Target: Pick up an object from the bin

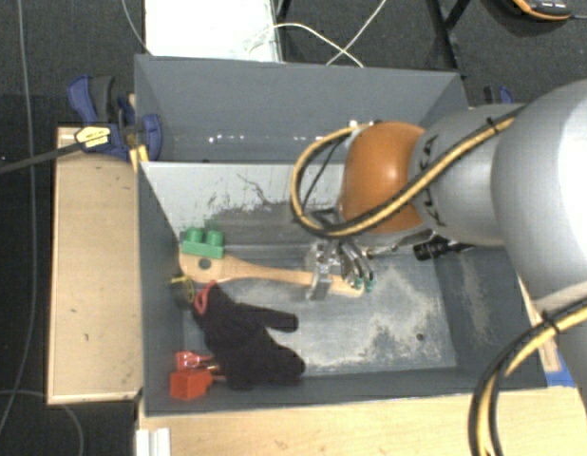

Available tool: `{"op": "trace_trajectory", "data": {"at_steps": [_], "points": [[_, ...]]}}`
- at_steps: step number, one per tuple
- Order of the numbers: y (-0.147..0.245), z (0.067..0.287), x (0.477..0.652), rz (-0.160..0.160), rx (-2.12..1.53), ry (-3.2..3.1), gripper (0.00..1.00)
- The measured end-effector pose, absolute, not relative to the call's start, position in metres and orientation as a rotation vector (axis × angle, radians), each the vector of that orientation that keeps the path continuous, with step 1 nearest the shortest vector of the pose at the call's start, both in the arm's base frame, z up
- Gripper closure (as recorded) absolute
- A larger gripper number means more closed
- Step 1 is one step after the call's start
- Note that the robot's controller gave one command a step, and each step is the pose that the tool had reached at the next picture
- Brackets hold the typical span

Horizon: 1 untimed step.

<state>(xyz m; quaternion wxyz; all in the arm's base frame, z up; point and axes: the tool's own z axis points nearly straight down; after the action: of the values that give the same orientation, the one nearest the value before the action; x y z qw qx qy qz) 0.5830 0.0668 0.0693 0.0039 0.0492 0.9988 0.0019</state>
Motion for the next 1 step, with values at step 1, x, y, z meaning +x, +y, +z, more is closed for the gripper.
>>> {"op": "trace_trajectory", "data": {"at_steps": [1], "points": [[0.0668,0.0697,0.5829,0.006,0.154,3.13,1.0]]}}
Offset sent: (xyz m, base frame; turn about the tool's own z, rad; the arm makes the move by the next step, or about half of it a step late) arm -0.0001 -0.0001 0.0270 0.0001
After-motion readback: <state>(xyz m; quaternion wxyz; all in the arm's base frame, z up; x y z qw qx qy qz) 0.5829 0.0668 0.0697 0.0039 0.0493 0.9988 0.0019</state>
